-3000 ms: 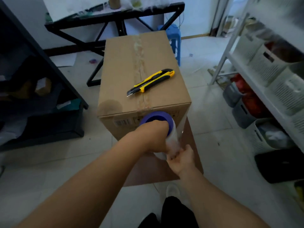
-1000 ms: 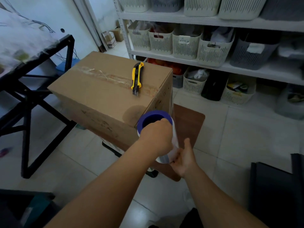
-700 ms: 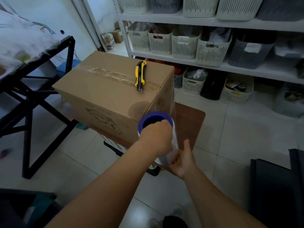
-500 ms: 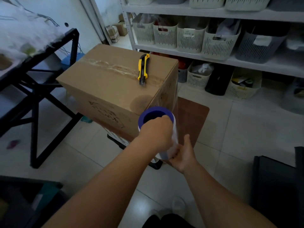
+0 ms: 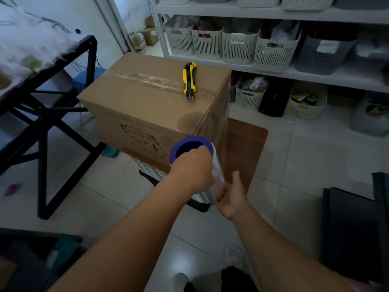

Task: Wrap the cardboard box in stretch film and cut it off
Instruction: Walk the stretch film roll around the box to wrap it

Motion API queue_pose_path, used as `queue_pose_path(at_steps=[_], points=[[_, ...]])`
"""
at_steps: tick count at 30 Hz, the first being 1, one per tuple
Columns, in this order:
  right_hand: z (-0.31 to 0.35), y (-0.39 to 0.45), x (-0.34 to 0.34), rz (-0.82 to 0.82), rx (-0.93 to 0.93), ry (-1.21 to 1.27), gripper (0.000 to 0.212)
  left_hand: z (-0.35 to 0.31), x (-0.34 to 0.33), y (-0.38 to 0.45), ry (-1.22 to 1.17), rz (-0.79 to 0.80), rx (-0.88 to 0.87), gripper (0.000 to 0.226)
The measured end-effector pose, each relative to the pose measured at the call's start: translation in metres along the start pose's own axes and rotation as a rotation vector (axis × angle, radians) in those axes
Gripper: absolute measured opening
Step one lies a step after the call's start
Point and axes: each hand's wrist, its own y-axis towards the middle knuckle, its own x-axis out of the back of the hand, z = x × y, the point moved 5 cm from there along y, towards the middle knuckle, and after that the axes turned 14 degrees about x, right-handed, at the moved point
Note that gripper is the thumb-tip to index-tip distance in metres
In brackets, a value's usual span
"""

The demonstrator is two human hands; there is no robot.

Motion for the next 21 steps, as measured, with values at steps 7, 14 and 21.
queue_pose_path(at_steps=[7, 14, 21], points=[[-0.024, -0.011, -0.017, -0.034, 0.059, 0.026, 0.069, 0.026, 0.0, -0.007, -0.01, 0.002, -0.04, 0.039], [-0.043, -0.017, -0.038, -0.01, 0.034, 0.114, 0.078, 0.052, -0.003, -0.006, -0.041, 0.021, -0.018, 0.032], [-0.054, -0.021, -0.059, -0.018, 0.036, 0.15, 0.078, 0.069, 0.002, -0.005, -0.024, 0.005, -0.022, 0.034]])
